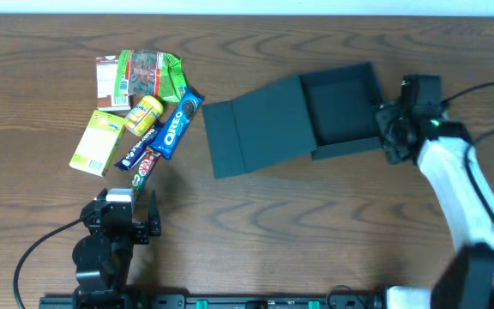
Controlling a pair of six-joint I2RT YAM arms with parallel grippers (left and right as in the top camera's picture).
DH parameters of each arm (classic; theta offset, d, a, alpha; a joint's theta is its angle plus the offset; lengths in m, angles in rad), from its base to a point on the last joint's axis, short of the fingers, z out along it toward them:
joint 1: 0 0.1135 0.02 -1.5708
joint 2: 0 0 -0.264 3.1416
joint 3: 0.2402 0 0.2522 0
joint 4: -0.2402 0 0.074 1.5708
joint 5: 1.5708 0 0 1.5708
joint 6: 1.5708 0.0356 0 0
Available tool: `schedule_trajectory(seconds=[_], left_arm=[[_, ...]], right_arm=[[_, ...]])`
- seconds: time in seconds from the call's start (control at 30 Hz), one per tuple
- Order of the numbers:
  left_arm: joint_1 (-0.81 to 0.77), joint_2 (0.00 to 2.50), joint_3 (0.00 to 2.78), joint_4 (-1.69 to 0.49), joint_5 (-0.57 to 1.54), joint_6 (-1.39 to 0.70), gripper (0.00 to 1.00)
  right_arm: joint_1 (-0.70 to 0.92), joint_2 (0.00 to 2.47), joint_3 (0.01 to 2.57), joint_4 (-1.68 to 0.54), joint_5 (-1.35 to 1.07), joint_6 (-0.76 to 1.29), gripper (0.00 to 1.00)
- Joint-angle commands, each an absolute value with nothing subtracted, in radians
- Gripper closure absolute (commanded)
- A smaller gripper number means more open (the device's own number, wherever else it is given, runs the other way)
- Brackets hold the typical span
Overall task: Pack container
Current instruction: 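Drag the box with the right gripper back to table center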
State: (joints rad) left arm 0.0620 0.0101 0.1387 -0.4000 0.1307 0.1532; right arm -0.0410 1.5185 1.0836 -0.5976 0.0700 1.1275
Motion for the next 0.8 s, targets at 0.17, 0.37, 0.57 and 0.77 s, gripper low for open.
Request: schedule_trajectory(seconds=[0.17,0.37,0.57,0.77], left_arm=[[0.065,0.004,0.119,-0.405,0.131,0.141,0.04],[0.065,0.004,0.119,-0.405,0.131,0.141,0.04],[0.065,0.004,0.119,-0.406,0.131,0.141,0.04],[0.065,0.004,0.119,-0.405,0.131,0.141,0.04]], right_arm=[[0.030,1.281,1.086,-0.403,-0.126,0.039,0.07],[0.095,1.326,1.085,-0.642,-0.147,-0.371,0.01],[0.105,1.454,1.084,-0.795,-0.147,-0.498,0.04],[0.145,1.562,1.084,-0.777,-0.054,-0.525,0.06]])
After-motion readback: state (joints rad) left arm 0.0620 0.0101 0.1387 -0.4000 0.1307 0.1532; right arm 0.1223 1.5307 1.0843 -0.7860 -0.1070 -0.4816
